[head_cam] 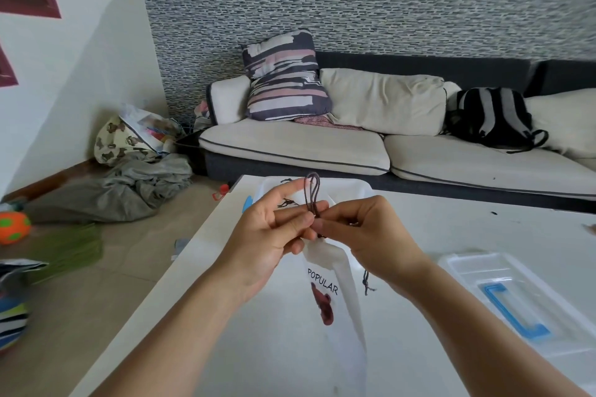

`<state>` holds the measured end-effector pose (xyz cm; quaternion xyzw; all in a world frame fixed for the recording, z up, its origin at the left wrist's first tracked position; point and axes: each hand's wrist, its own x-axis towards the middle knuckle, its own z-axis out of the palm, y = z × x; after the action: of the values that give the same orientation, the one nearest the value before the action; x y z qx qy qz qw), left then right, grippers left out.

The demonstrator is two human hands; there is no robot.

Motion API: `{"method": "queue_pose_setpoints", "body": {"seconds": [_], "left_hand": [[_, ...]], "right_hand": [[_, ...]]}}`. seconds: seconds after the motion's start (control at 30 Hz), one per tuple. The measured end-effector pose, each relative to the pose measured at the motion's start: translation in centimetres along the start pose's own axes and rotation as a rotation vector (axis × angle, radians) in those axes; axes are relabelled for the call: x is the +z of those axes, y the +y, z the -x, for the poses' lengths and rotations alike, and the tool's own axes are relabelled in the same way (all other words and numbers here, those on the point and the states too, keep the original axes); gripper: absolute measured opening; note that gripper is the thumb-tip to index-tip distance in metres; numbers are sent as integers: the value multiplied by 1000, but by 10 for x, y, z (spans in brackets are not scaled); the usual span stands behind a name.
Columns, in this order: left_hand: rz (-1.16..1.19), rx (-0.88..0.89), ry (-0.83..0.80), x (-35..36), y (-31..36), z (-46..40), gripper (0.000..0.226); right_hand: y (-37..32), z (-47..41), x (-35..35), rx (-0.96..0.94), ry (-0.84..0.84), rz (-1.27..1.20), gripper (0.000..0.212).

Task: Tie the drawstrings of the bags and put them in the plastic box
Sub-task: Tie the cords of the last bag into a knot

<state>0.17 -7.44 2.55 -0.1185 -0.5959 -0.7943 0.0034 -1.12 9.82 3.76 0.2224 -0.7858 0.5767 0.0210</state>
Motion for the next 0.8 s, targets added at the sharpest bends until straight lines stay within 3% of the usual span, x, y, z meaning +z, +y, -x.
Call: {"method": "queue_pose_setpoints", "body": {"seconds": [0.2, 0.47, 0.53, 0.63, 0.8], "left_hand": [[-174, 46, 31, 2, -5, 1, 29], [-431, 150, 63, 4, -18, 0, 32], [-523, 202, 83, 1, -21, -2, 30], [-662, 275, 90, 0, -21, -1, 24], [-768, 390, 101, 7, -20, 3, 20]], "right_hand": [[2, 1, -2, -9, 8, 51, 15], [-3, 3, 1, 50, -45, 268, 28], [-7, 4, 1, 106, -97, 191, 28], [-10, 4, -1, 286, -67, -78, 49], [-9, 4, 7, 259, 49, -98, 40]]}}
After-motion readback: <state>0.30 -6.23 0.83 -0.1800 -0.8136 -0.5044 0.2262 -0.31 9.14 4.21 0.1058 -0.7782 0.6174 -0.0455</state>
